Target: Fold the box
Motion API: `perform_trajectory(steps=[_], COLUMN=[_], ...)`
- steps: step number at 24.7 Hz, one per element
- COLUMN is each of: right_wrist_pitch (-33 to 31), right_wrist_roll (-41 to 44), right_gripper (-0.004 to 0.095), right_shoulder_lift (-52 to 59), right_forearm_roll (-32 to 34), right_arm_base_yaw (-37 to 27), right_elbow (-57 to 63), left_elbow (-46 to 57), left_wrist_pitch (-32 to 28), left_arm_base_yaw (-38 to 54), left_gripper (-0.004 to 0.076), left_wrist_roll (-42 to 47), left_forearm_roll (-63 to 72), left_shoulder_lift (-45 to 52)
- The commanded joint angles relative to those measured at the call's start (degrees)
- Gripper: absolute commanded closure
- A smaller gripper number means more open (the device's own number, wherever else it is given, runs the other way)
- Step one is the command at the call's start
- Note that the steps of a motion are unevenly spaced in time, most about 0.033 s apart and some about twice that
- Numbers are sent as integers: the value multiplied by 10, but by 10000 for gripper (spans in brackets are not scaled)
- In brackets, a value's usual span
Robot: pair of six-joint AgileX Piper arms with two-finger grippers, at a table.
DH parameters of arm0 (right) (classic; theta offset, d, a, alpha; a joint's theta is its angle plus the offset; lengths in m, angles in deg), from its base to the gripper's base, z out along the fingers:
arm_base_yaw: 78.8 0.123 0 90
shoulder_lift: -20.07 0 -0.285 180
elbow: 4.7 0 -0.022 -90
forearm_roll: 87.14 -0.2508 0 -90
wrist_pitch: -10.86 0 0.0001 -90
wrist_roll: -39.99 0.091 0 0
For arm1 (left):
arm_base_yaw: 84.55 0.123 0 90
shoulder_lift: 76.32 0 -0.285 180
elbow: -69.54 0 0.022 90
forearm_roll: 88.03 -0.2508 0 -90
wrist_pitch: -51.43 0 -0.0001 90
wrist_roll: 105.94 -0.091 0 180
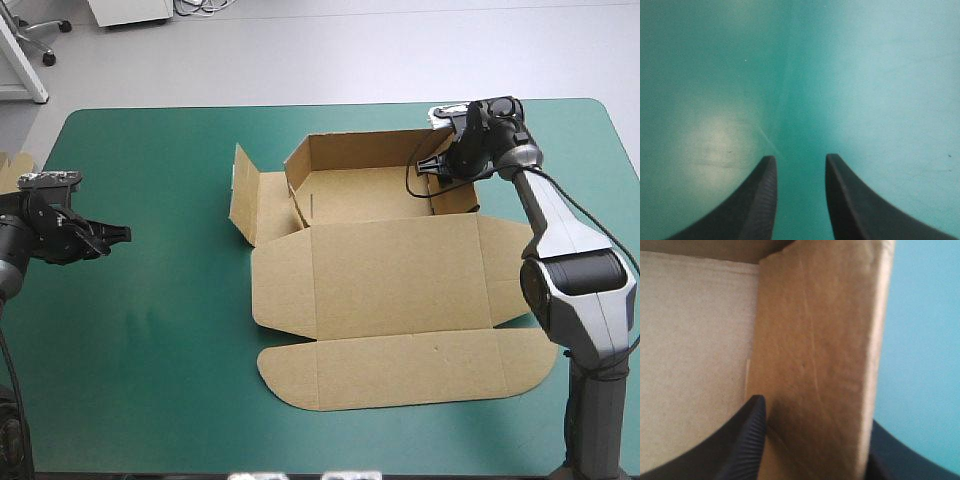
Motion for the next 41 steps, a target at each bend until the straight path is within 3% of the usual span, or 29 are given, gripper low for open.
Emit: perform_trajectory(steps=[1,6,11,20,25,30,35,41], right_wrist_pitch=[40,34,19,-9,-23,-20,-6,23], right_wrist_roll=[-4,-8,3,-22,-53,-64,-62,-64], right_gripper=[697,930,940,942,942,942,942,942], right_shoulder_lift=[35,23,25,159,229,269,272,268], right_forearm_roll=[7,9,5,-1,-65,-93,-107,-155], right_arm_base_yaw=[-3,-5,-5,-5,-5,-6,-6,-6], right_elbow=[-18,-18,-18,-18,-18,-18,-18,-18], left_elbow=[-16,-16,-16,-15,-15,-15,-15,-15], left_wrist_pitch=[-18,-17,-13,-47,-57,-21,11,9], left_arm_base_yaw=[-2,-2,-2,8,65,103,88,29], left_gripper=[488,488,488,488,488,488,488,488], left_wrist_roll=[1,1,1,-14,-73,-192,-301,-356], left_forearm_roll=[5,5,5,0,144,340,506,599], left_shoulder_lift=[20,20,20,9,-43,-78,-78,-78])
